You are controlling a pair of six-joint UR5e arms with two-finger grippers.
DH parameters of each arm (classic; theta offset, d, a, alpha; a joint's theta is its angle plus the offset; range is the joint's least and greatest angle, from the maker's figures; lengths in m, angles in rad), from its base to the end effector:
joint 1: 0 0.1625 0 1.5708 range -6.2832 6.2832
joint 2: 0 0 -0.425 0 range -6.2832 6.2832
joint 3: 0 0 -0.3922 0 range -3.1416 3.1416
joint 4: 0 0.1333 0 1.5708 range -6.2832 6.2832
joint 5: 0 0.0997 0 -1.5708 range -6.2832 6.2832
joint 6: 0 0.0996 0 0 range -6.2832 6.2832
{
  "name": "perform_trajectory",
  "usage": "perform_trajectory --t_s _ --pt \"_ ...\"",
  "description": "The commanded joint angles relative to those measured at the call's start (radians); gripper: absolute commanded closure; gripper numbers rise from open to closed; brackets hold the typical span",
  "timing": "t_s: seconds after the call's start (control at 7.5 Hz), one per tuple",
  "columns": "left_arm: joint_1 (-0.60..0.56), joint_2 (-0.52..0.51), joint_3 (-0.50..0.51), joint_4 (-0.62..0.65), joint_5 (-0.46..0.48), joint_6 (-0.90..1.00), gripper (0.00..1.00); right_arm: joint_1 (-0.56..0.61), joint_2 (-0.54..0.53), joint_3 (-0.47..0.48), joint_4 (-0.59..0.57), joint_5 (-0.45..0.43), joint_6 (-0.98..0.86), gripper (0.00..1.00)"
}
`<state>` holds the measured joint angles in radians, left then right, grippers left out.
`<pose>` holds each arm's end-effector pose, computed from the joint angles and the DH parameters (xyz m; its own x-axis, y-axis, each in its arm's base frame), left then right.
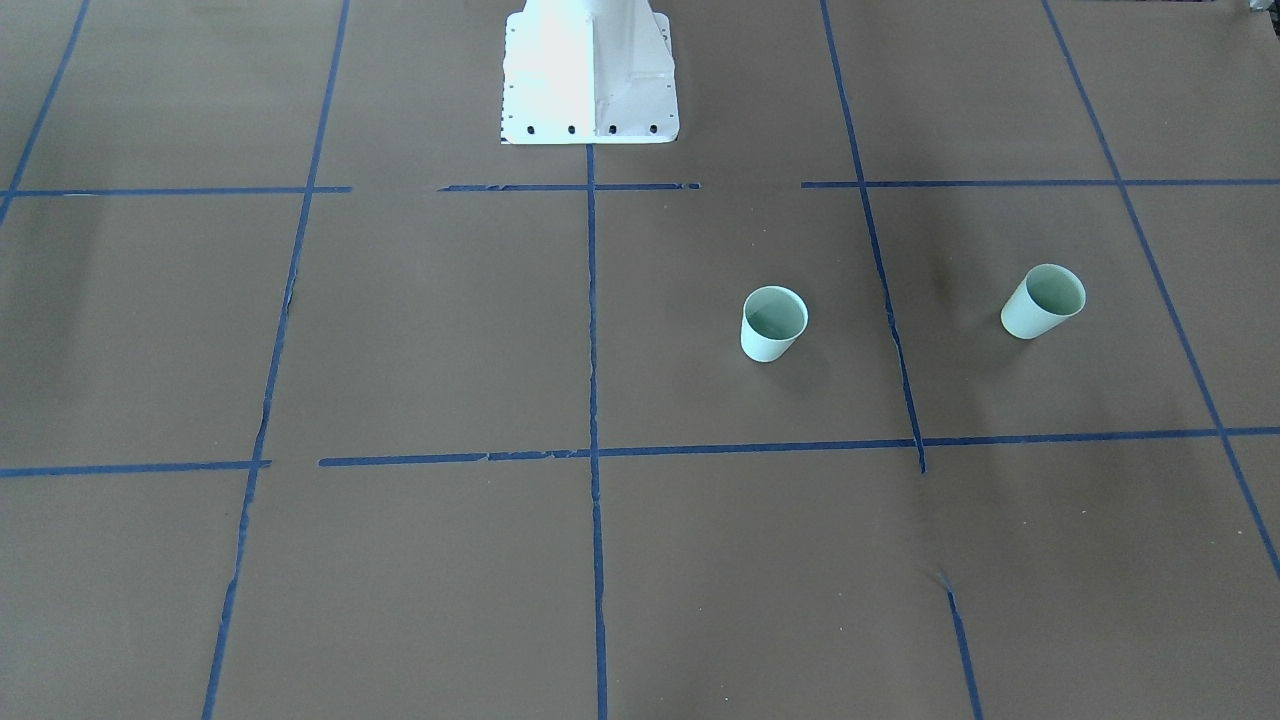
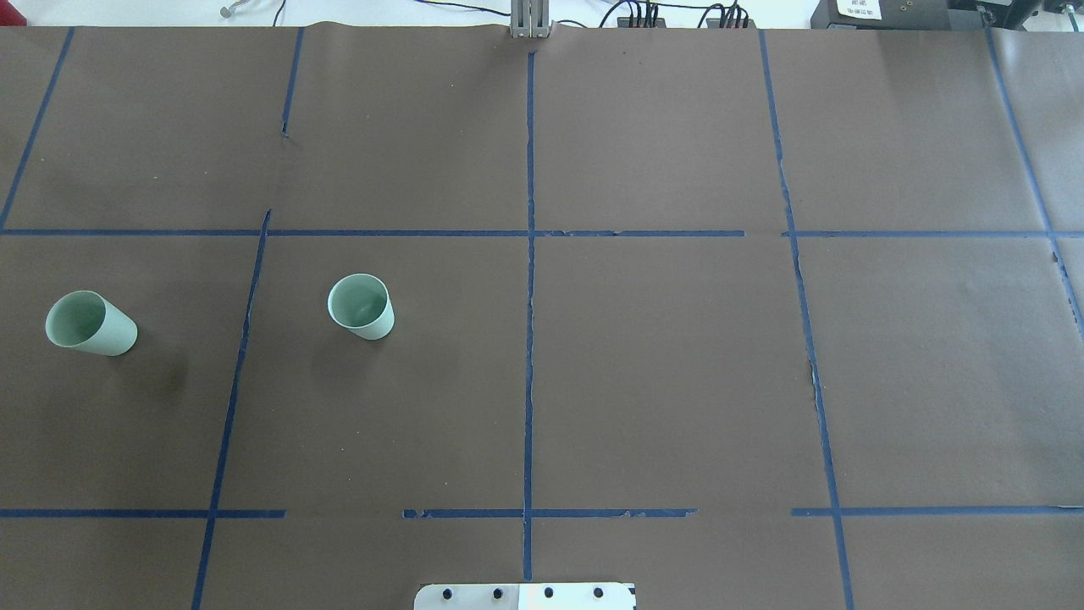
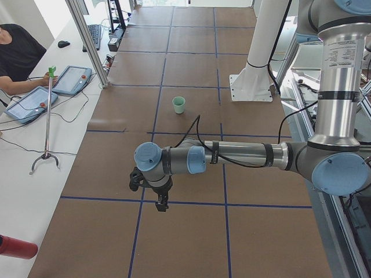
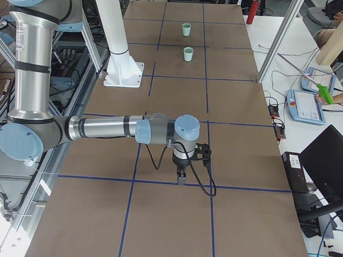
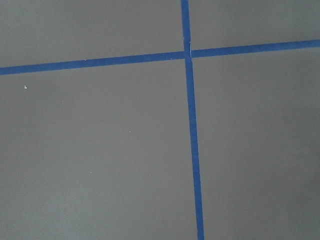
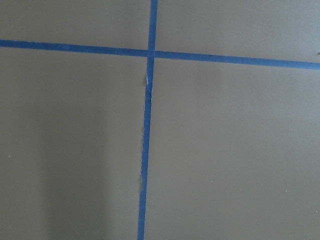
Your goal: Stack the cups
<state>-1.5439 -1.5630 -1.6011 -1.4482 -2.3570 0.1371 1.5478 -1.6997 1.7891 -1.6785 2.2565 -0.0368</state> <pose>-0.0499 -0.4825 0.6586 0.6979 0.0847 -0.7112 -0.1233 0.9924 -0.0028 0.0602 -0.4358 0.6279 0.7727 -0.0430 0.6334 0.0515 0.9987 0.0050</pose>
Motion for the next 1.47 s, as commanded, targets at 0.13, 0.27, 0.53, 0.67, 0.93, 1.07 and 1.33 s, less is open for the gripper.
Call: perform_trajectory --t_s 0.13,0.27,0.53,0.67,0.93,1.07,1.33 --pt "-0.005 -0.006 -0.037 0.002 0.002 -0.001 0.0 0.0 0.0 0.001 -0.001 0.0 0.0 0.0" --pt "-0.007 -0.026 -0.048 0.002 0.002 -0.004 0.0 0.0 0.0 0.001 -0.001 0.0 0.0 0.0" --pt "-0.004 -0.037 -0.112 -0.001 0.001 -0.001 0.0 0.0 0.0 -0.001 0.0 0.0 0.0 0.0" --pt "0.001 -0.029 -0.131 -0.02 -0.001 -0.101 0.0 0.0 0.0 -0.001 -0.001 0.0 0.0 0.0" --pt "0.075 0.03 -0.14 -0.2 0.002 -0.4 0.0 0.0 0.0 -0.001 -0.001 0.0 0.0 0.0" --pt "0.111 0.084 -0.14 -0.327 0.002 -0.486 0.0 0.0 0.0 -0.001 -0.001 0.0 0.0 0.0" --pt "0.207 0.127 -0.142 -0.487 0.004 -0.684 0.0 0.0 0.0 -0.001 0.0 0.0 0.0 0.0"
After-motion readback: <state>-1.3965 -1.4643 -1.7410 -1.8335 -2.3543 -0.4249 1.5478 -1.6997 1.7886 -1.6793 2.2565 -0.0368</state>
